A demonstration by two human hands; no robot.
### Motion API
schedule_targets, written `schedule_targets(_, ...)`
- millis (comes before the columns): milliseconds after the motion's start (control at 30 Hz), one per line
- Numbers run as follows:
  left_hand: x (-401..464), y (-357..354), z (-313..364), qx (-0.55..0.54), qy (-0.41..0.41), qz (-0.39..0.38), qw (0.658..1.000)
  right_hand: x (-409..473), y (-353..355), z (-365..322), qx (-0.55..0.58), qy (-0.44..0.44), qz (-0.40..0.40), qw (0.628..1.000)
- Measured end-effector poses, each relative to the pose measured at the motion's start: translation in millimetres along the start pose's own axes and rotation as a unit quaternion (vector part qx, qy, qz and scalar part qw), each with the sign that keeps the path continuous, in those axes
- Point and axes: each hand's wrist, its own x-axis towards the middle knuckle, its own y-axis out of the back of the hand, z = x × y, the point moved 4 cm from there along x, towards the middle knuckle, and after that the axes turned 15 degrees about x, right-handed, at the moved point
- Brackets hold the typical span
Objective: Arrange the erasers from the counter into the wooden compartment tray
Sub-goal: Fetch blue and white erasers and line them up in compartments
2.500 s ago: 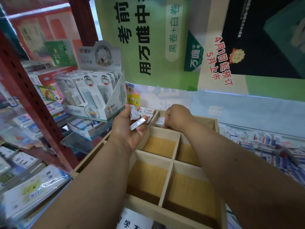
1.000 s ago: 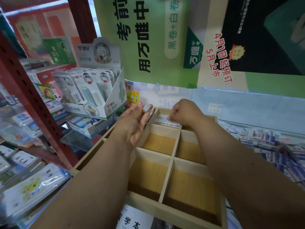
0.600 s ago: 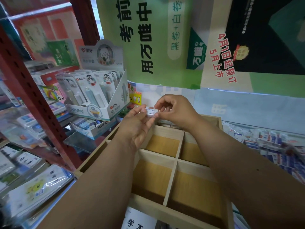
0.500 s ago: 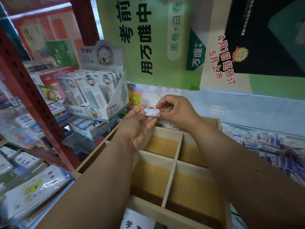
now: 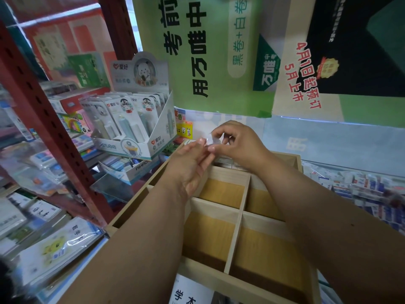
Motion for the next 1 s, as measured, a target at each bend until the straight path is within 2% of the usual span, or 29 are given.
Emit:
schedule_targets(100,4,4,0,0.0,0.008,0.005,1.0,-1,-2,0,0.146,-0.044,-0.008,0.988)
schedule_targets(167,4,5,-1,-0.013,0.019,0.01,1.0,-2,-1,1,0.162,-0.052,-0.009,0.985)
schedule_targets(300,8,10,-3,-0.03,0.031,0.041,0.998,-2,16,7,0.021,-0.07,0.051,0.996)
schedule_targets(500,9,16,-2,-0.081,0.03,0.062,0.994,-4,15,25,-0.115,-0.179,-0.034,0.977)
schedule_targets(867,7,15,-3,-0.075,0.038,0.073,0.994,4,-1,34,-0.26,-0.184,-0.099,0.943)
schedule_targets(1000,6,15,-3,-0.071,0.037,0.073,0.994,3,2,36,-0.248,-0.209,-0.119,0.938)
